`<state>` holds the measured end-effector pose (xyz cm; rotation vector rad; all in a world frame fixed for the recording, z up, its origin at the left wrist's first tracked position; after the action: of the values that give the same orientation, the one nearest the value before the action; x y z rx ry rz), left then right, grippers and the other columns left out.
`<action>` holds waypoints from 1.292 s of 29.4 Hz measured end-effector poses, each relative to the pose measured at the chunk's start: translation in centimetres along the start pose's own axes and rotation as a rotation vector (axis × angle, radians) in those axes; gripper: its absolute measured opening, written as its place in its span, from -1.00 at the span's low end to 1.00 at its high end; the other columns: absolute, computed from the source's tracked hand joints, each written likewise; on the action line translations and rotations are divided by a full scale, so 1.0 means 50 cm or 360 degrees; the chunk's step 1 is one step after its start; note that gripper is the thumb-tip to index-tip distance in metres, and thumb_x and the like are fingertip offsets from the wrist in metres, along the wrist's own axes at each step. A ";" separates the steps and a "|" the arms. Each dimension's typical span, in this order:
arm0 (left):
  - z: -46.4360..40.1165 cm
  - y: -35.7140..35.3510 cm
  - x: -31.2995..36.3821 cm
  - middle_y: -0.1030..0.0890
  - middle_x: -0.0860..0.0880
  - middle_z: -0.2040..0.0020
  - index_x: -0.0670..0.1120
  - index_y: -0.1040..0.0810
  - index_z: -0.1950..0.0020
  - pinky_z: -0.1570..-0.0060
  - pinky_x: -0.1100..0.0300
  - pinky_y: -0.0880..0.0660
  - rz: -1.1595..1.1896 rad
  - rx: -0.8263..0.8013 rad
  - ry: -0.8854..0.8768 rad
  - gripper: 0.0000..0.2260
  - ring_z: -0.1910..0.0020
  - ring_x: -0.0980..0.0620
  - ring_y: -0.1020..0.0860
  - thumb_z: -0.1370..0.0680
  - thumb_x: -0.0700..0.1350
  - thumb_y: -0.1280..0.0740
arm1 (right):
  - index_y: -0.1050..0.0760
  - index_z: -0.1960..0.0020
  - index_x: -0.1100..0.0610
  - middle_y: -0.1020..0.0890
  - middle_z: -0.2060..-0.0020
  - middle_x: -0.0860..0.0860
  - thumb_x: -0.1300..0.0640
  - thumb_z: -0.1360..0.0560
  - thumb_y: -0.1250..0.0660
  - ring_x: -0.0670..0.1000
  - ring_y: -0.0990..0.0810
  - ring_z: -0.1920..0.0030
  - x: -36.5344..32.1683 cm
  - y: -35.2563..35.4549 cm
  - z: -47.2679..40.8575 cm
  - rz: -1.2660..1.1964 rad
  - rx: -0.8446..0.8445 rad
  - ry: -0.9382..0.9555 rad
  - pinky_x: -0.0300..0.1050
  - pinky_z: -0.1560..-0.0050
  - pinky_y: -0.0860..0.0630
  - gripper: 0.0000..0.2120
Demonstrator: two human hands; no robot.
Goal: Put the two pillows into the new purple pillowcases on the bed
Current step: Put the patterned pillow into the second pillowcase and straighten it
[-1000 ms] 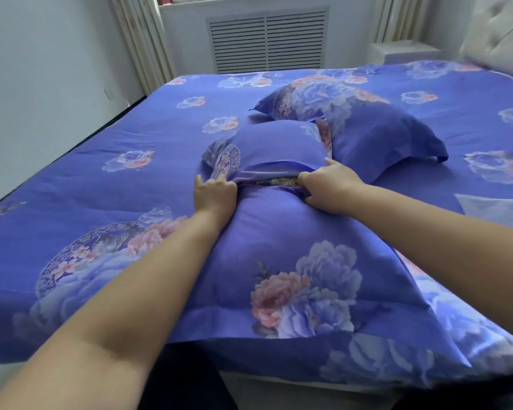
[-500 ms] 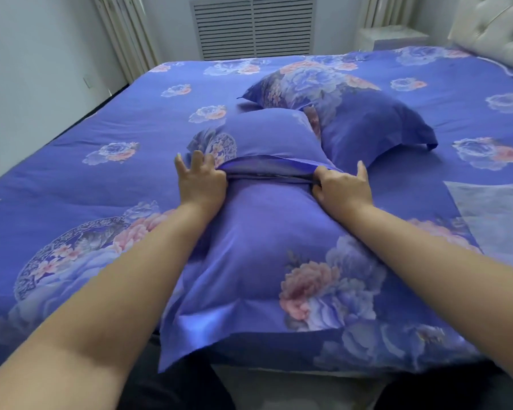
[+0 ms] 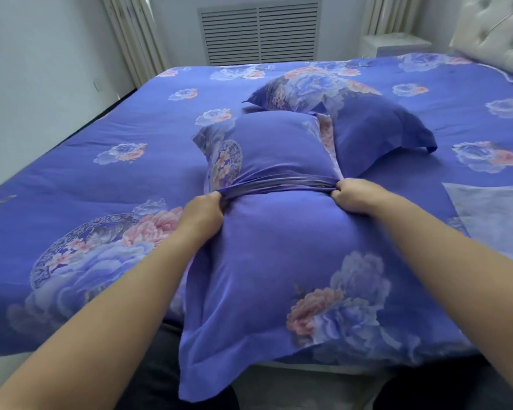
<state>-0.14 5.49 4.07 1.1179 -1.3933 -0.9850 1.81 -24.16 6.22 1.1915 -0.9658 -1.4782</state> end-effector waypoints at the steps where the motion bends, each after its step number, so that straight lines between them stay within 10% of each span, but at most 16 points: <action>1: -0.001 0.012 -0.015 -0.59 -0.29 -0.09 -0.19 -0.54 -0.08 0.04 0.01 -0.40 0.0192 -0.0002 0.0039 -0.77 -0.09 -0.28 -0.53 -0.61 -0.10 -0.17 | -0.55 -0.06 0.15 -0.59 -0.04 0.13 0.02 -0.56 -0.13 0.14 -0.51 0.04 -0.005 0.024 0.017 -0.0026 -0.0089 0.0054 -0.12 0.10 -0.40 -0.71; 5: 0.008 0.039 -0.034 -0.58 -0.16 0.19 -0.13 -0.55 0.19 0.15 0.10 -0.37 0.0484 -0.0204 0.0039 -0.79 0.03 -0.18 -0.57 -0.57 -0.06 -0.25 | -0.56 0.19 0.12 -0.57 0.28 0.11 0.01 -0.46 -0.30 0.10 -0.51 0.32 -0.014 0.076 0.083 0.0023 -0.0377 0.0144 -0.18 0.33 -0.49 -0.81; 10: 0.008 0.071 0.032 -0.35 -0.04 -0.39 -0.02 -0.58 0.15 -0.37 0.01 -0.19 0.0365 -0.0048 -0.0315 -0.80 -0.40 -0.10 -0.23 -0.41 0.06 -0.23 | -0.40 0.39 0.10 -0.41 0.41 0.03 0.10 -0.44 -0.32 0.01 -0.33 0.35 -0.026 0.065 0.087 -0.0263 -0.0182 0.0423 -0.15 0.35 -0.30 -0.75; 14: -0.004 0.086 0.075 -0.41 0.00 -0.36 0.19 -0.55 0.28 -0.38 -0.04 -0.20 0.0546 -0.0087 -0.0442 -0.88 -0.44 0.02 -0.22 -0.47 0.05 -0.37 | -0.47 0.23 0.14 -0.41 0.34 0.03 0.03 -0.51 -0.33 -0.06 -0.37 0.29 0.003 0.068 0.068 -0.1401 -0.0516 0.0464 -0.22 0.20 -0.35 -0.78; 18: 0.001 0.090 0.089 -0.49 0.09 -0.24 0.05 -0.63 0.14 -0.26 0.02 -0.19 0.0223 0.0433 -0.0359 -0.90 -0.32 -0.03 -0.31 -0.48 0.05 -0.38 | -0.51 0.07 0.26 -0.45 0.29 0.11 -0.05 -0.52 -0.30 0.04 -0.38 0.27 0.011 0.055 0.045 -0.1343 -0.0379 0.0384 -0.17 0.21 -0.35 -0.66; 25: 0.013 0.081 0.078 -0.54 0.08 -0.17 0.01 -0.61 0.15 -0.18 0.04 -0.26 0.0493 0.0545 -0.0388 -0.92 -0.26 -0.04 -0.37 -0.48 -0.01 -0.40 | -0.60 0.14 0.17 -0.60 0.26 0.06 0.29 -0.45 -0.41 -0.02 -0.50 0.20 -0.004 0.060 0.047 -0.1576 -0.0133 0.0386 -0.18 0.09 -0.44 -0.96; 33: 0.022 0.055 0.049 -0.50 0.02 -0.20 0.02 -0.58 -0.02 -0.30 -0.15 -0.23 -0.0224 0.0226 -0.0432 -0.77 -0.26 -0.09 -0.37 -0.52 0.13 -0.31 | -0.44 0.28 0.03 -0.53 0.33 -0.10 0.11 -0.37 -0.50 0.00 -0.49 0.21 0.025 0.036 0.036 -0.0583 0.0212 0.0458 -0.19 0.20 -0.41 -0.78; 38: 0.024 0.053 -0.005 -0.44 0.04 -0.27 0.13 -0.54 -0.14 -0.24 -0.12 -0.24 -0.0515 -0.0174 -0.0231 -0.80 -0.29 -0.08 -0.33 -0.56 0.04 -0.21 | -0.42 0.24 -0.08 -0.53 0.25 -0.18 -0.05 -0.53 -0.28 0.01 -0.49 0.13 0.052 0.040 0.048 -0.0048 -0.0040 0.0454 -0.08 0.04 -0.40 -0.82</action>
<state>-1.60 6.32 6.42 1.2329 -1.2772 -1.3810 -0.29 -27.12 8.08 1.3603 -0.7357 -1.2959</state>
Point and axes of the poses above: each hand's wrist, its own z-axis away from the middle knuckle, its own y-axis out of the back of the hand, x = y × z, the point moved 3 cm from there along -z, towards the middle knuckle
